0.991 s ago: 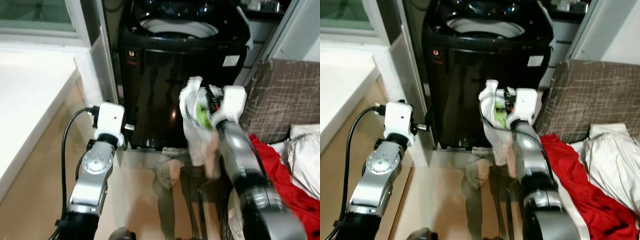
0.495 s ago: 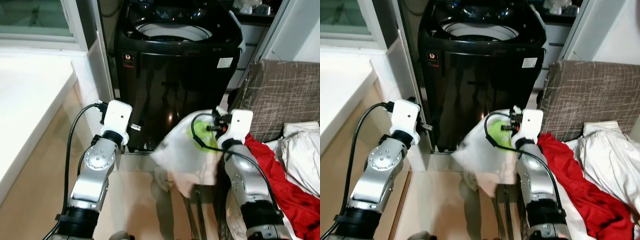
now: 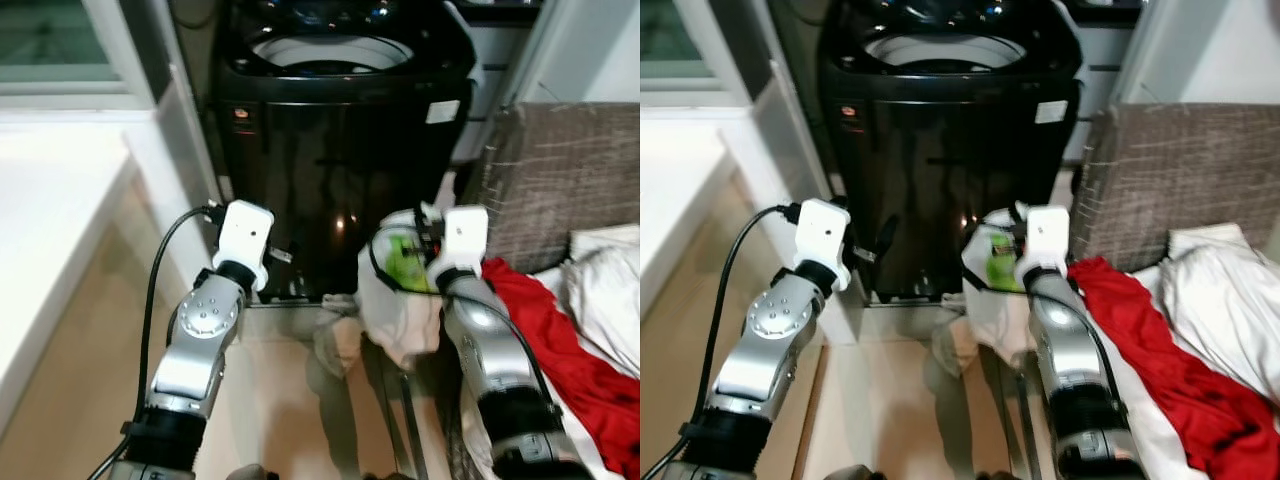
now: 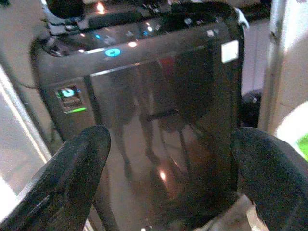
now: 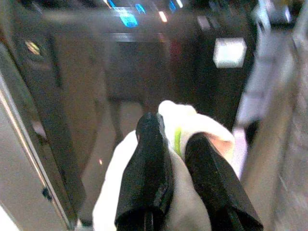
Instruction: Clothes washing
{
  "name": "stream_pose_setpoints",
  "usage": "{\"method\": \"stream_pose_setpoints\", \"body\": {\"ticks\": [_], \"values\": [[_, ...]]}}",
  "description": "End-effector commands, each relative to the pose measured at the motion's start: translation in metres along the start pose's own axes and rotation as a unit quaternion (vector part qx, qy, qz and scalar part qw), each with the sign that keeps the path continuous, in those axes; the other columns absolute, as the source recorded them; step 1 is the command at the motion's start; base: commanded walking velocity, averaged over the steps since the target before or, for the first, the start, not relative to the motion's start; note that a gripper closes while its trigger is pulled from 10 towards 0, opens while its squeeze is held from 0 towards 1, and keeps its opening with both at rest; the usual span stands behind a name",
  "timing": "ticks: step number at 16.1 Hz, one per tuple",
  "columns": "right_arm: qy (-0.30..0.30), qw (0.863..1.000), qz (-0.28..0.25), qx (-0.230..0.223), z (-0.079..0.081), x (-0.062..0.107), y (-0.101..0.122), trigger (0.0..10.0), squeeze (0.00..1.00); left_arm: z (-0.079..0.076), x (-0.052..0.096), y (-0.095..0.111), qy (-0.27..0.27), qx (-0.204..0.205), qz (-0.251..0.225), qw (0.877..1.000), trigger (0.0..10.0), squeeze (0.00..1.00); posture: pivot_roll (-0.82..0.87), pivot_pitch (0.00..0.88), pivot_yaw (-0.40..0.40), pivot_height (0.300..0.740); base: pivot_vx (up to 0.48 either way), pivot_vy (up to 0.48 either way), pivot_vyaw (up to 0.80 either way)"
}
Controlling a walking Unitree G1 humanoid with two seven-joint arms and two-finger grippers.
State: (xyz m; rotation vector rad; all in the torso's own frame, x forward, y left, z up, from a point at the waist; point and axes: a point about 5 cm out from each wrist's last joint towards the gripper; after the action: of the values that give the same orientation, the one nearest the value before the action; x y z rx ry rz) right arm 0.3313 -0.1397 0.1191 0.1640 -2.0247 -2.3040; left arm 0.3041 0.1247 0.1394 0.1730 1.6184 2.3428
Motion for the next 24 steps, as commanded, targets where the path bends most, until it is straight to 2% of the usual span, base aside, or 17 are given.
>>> {"method": "stream_pose_setpoints", "body": {"ticks": [1, 3, 5, 7, 9, 10, 13, 16, 19, 20, 22, 23, 24], "values": [[0.014, 0.999, -0.041, 0.013, 0.006, -0.007, 0.018, 10.0, 0.0, 0.01, 0.0, 0.008, 0.025, -0.003, -0.022, 0.999, 10.0, 0.0, -0.05, 0.0, -0.018, 0.732, 0.337, 0.341, 0.0], [0.007, 0.999, -0.038, 0.005, 0.004, -0.009, 0.018, 10.0, 0.0, 0.009, -0.001, 0.012, 0.019, -0.011, -0.03, 0.999, 10.0, 0.0, -0.04, 0.0, -0.026, 0.732, 0.362, 0.317, 0.0], [0.003, 1.0, -0.018, 0.001, 0.003, -0.005, 0.007, 10.0, 0.0, 0.007, 0.0, 0.009, 0.013, -0.009, -0.028, 0.999, 10.0, 0.0, -0.04, 0.0, -0.035, 0.732, 0.369, 0.306, 0.0], [0.003, 1.0, -0.012, 0.007, 0.004, -0.004, 0.004, 10.0, 0.0, 0.003, 0.001, 0.007, -0.011, -0.014, -0.028, 0.999, 10.0, 0.0, -0.04, 0.0, -0.036, 0.732, 0.397, 0.15, 0.0], [-0.013, 1.0, -0.01, 0.006, -0.001, -0.003, 0.005, 10.0, 0.0, 0.003, 0.001, 0.006, -0.021, -0.017, -0.025, 0.999, 10.0, 0.0, -0.04, 0.0, -0.033, 0.732, 0.433, 0.0, -0.7], [-0.023, 0.999, -0.018, 0.014, -0.006, -0.003, 0.007, 10.0, 0.0, 0.002, -0.001, 0.006, -0.021, -0.05, -0.022, 0.998, 10.0, 0.0, -0.05, 0.0, -0.031, 0.732, 0.48, 0.0, -0.8], [-0.028, 0.999, -0.015, 0.017, -0.008, -0.004, 0.006, 10.0, 0.0, -0.005, -0.005, 0.001, -0.03, -0.091, 0.0, 0.995, 10.0, 0.0, -0.06, 0.0, -0.025, 0.732, 0.16, 0.0, -0.15], [-0.028, 0.999, -0.014, 0.017, -0.007, -0.006, 0.006, 10.0, 0.0, -0.004, -0.005, 0.005, -0.031, -0.056, -0.018, 0.998, 10.0, 0.0, -0.06, 0.0, -0.017, 0.732, 0.091, -0.289, 0.0], [-0.022, 0.999, -0.017, 0.02, -0.007, -0.01, 0.01, 10.0, 0.0, 0.001, -0.008, 0.003, -0.001, -0.062, -0.004, 0.998, 10.0, 0.0, -0.06, 0.0, -0.018, 0.732, 0.192, -0.252, 0.0], [-0.02, 0.999, -0.021, 0.022, -0.007, -0.013, 0.014, 10.0, 0.0, 0.004, -0.009, 0.003, 0.011, -0.07, -0.003, 0.997, 10.0, 0.0, -0.05, 0.0, -0.024, 0.732, 0.0, 0.0, 0.0], [-0.007, 0.999, -0.037, 0.035, -0.007, -0.022, 0.028, 10.0, 0.0, 0.011, -0.007, 0.007, 0.032, -0.035, -0.015, 0.999, 10.0, 0.0, -0.05, 0.0, -0.028, 0.732, 0.24, 0.0, 0.0], [-0.002, 0.998, -0.043, 0.039, -0.006, -0.024, 0.032, 10.0, 0.0, 0.012, -0.007, 0.008, 0.039, -0.032, -0.018, 0.999, 10.0, 0.0, -0.05, 0.0, -0.028, 0.732, 0.48, 0.0, 0.0], [0.014, 0.997, -0.057, 0.049, -0.003, -0.032, 0.046, 10.0, 0.0, 0.014, -0.007, 0.01, 0.055, -0.022, -0.027, 0.998, 10.0, 0.0, -0.05, 0.0, -0.03, 0.732, 0.472, 0.0, 0.0]]}}
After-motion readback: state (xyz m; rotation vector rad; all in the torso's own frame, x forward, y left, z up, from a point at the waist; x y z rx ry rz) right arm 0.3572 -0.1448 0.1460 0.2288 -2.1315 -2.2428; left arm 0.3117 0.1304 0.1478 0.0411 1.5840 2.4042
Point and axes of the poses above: a point about 5 cm out from each wrist's last joint towards the gripper, its own x axis pointing back from the gripper into the wrist, its own y axis along the axis of the wrist's last joint, z = x × y, and after that the axes turned 10 degrees about -x, right-handed
